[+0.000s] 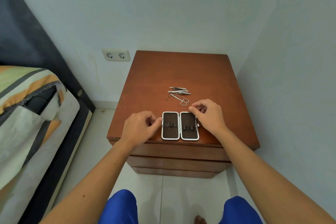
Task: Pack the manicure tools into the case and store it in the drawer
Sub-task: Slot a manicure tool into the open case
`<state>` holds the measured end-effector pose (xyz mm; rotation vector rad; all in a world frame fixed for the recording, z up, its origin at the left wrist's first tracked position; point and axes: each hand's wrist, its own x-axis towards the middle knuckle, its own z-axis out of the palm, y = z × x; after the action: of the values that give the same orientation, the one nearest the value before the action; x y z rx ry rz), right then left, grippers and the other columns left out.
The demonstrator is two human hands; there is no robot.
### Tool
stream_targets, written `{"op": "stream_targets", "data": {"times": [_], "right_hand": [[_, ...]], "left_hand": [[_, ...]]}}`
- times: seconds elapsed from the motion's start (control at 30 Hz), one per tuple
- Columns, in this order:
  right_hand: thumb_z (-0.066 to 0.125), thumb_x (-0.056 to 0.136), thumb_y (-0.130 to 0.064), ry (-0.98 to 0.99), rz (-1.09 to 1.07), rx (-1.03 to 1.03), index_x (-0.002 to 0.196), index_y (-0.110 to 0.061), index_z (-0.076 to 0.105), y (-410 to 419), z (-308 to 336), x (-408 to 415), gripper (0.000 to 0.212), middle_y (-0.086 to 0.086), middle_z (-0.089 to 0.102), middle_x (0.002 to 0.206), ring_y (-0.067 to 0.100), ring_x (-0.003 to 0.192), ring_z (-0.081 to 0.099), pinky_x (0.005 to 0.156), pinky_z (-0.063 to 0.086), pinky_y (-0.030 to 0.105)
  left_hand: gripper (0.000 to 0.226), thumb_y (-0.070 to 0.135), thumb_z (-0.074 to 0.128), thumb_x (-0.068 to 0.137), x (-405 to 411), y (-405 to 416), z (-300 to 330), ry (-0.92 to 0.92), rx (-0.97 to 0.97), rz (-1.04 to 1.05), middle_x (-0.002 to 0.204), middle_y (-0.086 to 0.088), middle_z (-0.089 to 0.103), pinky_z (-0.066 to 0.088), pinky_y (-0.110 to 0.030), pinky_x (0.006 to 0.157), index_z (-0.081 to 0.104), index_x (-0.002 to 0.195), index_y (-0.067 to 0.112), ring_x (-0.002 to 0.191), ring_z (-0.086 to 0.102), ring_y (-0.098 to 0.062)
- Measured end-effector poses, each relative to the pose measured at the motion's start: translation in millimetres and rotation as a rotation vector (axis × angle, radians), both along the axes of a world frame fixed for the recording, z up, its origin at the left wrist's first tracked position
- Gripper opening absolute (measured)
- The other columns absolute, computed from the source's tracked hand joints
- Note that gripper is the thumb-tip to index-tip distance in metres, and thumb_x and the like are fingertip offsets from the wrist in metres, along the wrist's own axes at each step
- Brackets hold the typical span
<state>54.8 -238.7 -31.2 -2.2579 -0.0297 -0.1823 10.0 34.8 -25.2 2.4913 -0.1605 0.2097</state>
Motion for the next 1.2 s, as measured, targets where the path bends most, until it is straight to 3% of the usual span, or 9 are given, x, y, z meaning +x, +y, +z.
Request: {"op": "stream_targets", "data": {"times": [0.1, 0.17, 0.27, 0.47, 0.7, 0.83, 0.97, 1.07, 1.2], "right_hand": [[0.082, 0.089, -0.027, -0.002, 0.004, -0.004, 0.093, -0.025, 0.081, 4.1, 2.4, 12.0, 0.005, -0.006, 0.07, 0.093, 0.003, 0.075, 0.06, 0.068, 0.042, 0.005], [0.083, 0.088, -0.027, 0.002, 0.015, -0.012, 0.093, -0.024, 0.08, 9.2, 3.0, 22.4, 0.007, -0.006, 0.07, 0.093, 0.002, 0.075, 0.06, 0.068, 0.041, 0.005], [0.084, 0.086, -0.032, 0.004, 0.029, -0.033, 0.098, -0.023, 0.08, 17.8, 1.2, 36.9, 0.015, -0.006, 0.068, 0.094, 0.0, 0.076, 0.059, 0.069, 0.041, 0.009], [0.079, 0.089, -0.033, -0.052, -0.046, -0.071, 0.103, -0.029, 0.077, 24.5, -7.0, 59.4, 0.015, -0.009, 0.065, 0.089, 0.001, 0.072, 0.055, 0.077, 0.052, 0.032], [0.073, 0.095, -0.036, -0.042, -0.016, -0.224, 0.099, -0.031, 0.078, 31.9, 2.5, 72.9, 0.008, -0.007, 0.056, 0.087, 0.017, 0.082, 0.059, 0.069, 0.042, 0.031], [0.075, 0.093, -0.032, -0.001, 0.011, -0.228, 0.09, -0.034, 0.071, 31.7, 4.7, 72.3, 0.005, -0.005, 0.056, 0.091, 0.018, 0.086, 0.061, 0.074, 0.046, 0.032], [0.076, 0.093, -0.029, -0.027, 0.014, -0.129, 0.093, -0.027, 0.073, 24.7, 6.1, 64.2, 0.004, -0.007, 0.064, 0.095, 0.004, 0.08, 0.061, 0.08, 0.049, 0.027], [0.076, 0.093, -0.026, -0.034, -0.03, -0.01, 0.095, -0.023, 0.072, 18.4, 11.8, 51.4, 0.006, -0.013, 0.067, 0.084, -0.002, 0.069, 0.057, 0.066, 0.041, 0.007], [0.073, 0.096, -0.02, 0.018, 0.045, 0.136, 0.115, -0.024, 0.072, 10.4, 12.7, 34.3, 0.02, -0.006, 0.067, 0.085, 0.009, 0.073, 0.059, 0.073, 0.051, 0.019]], "left_hand": [[0.012, 0.045, 0.067, 0.096, 15.7, -2.6, -3.8, -0.074, 0.018, -0.06, 0.09, 0.024, 0.066, 0.048, -0.028, 0.077, 0.073, 0.095, 0.035, 0.091, 0.057, -0.001], [0.017, 0.045, 0.069, 0.096, 23.7, -3.0, -10.6, -0.044, -0.055, -0.097, 0.106, 0.023, 0.067, 0.041, -0.032, 0.092, 0.073, 0.109, 0.035, 0.109, 0.053, -0.003], [0.026, 0.05, 0.069, 0.095, 28.0, -0.8, -16.3, -0.028, -0.065, -0.122, 0.113, 0.024, 0.065, 0.034, -0.032, 0.096, 0.072, 0.117, 0.038, 0.117, 0.048, -0.004], [0.024, 0.051, 0.067, 0.096, 29.0, -1.2, -19.3, -0.051, -0.003, -0.133, 0.116, 0.025, 0.06, 0.028, -0.031, 0.094, 0.072, 0.117, 0.042, 0.119, 0.044, -0.008], [0.023, 0.052, 0.067, 0.095, 29.3, -1.2, -20.5, -0.048, -0.004, -0.131, 0.115, 0.027, 0.059, 0.029, -0.031, 0.092, 0.072, 0.114, 0.042, 0.118, 0.044, -0.007], [0.023, 0.053, 0.066, 0.095, 29.8, -0.8, -19.6, -0.052, -0.002, -0.132, 0.115, 0.027, 0.06, 0.031, -0.031, 0.091, 0.072, 0.114, 0.042, 0.118, 0.044, -0.008], [0.023, 0.054, 0.066, 0.095, 30.3, 0.5, -20.1, -0.051, -0.009, -0.133, 0.116, 0.026, 0.061, 0.031, -0.031, 0.091, 0.072, 0.114, 0.043, 0.117, 0.045, -0.007], [0.022, 0.055, 0.067, 0.094, 30.9, 0.6, -20.5, -0.052, -0.02, -0.13, 0.114, 0.026, 0.062, 0.03, -0.031, 0.092, 0.073, 0.112, 0.044, 0.116, 0.046, -0.008], [0.022, 0.056, 0.068, 0.093, 31.2, 0.9, -19.6, -0.049, -0.021, -0.128, 0.114, 0.027, 0.062, 0.031, -0.031, 0.094, 0.073, 0.112, 0.044, 0.117, 0.046, -0.008]]}}
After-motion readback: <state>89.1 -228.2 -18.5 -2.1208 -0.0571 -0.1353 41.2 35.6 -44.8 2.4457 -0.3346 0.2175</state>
